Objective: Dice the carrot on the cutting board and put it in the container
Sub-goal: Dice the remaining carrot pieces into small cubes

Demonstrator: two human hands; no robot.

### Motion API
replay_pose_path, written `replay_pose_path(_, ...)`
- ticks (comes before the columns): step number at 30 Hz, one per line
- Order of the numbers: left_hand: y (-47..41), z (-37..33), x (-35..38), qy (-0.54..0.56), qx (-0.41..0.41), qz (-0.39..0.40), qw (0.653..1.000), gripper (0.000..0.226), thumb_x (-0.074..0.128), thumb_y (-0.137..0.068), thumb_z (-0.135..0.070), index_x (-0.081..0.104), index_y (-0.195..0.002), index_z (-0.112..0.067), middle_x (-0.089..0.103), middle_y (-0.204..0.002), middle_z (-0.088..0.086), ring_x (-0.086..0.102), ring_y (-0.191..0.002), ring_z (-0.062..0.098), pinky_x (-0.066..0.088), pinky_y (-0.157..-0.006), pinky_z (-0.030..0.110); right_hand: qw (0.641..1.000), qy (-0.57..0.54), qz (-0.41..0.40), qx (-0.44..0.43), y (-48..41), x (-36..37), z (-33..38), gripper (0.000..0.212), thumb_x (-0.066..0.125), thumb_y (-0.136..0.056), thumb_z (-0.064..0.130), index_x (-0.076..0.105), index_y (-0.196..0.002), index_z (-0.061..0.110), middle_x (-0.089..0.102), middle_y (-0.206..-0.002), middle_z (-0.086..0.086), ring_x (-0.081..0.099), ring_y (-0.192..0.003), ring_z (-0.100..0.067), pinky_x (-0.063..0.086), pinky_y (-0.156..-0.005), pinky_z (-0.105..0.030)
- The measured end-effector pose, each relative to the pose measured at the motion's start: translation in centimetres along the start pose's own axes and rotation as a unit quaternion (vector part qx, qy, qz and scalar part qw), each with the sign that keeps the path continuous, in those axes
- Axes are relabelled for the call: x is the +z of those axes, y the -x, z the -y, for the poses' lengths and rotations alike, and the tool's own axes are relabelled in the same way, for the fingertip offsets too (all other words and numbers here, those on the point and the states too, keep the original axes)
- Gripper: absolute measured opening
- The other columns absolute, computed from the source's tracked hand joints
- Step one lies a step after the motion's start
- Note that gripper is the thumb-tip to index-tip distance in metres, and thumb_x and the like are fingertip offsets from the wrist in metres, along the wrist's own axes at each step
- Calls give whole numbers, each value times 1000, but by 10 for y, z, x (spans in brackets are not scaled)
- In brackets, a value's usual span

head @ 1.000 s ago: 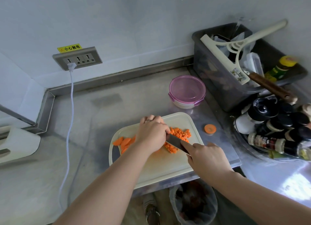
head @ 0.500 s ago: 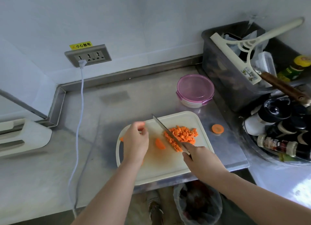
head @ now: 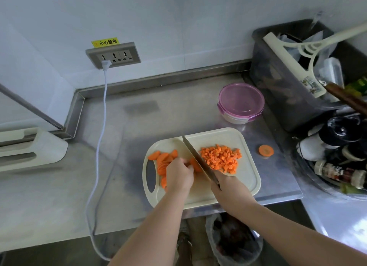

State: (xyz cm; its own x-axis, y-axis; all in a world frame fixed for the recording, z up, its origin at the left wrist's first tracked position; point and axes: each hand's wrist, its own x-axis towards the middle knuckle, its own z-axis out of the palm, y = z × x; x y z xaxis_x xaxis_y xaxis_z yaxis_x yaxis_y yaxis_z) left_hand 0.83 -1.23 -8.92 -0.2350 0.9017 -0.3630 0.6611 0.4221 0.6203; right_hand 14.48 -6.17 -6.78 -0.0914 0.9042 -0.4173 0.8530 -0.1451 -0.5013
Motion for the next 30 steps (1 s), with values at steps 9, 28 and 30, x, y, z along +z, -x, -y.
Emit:
replay_pose_path(9,-6,1,3,75,-58,12,995,15,66,-86,-14,69,-99,-9,72,-96,9,65,-95,20,48,-84,28,1000,-4,22,-11,4,6,4,32,34,-101,30,43,-130,22,58,-87,-3,62,-82,-24,53,-75,-39)
replay_pose_path(28,-7,6,4,146,-68,49,986,11,65,-80,-17,72,-80,-10,72,-77,7,68,-82,28,56,-81,44,988,154,18,-7,6,4,20,52,38,-98,11,22,-148,20,45,-75,2,46,-71,-22,37,-62,-30)
replay_pose_path(30,-6,5,4,149,-70,44,985,9,67,-81,-17,73,-83,-11,72,-80,6,68,-83,27,56,-82,43,989,144,18,-3,6,5,19,50,37,-99,12,24,-147,20,44,-76,2,48,-71,-21,38,-62,-30)
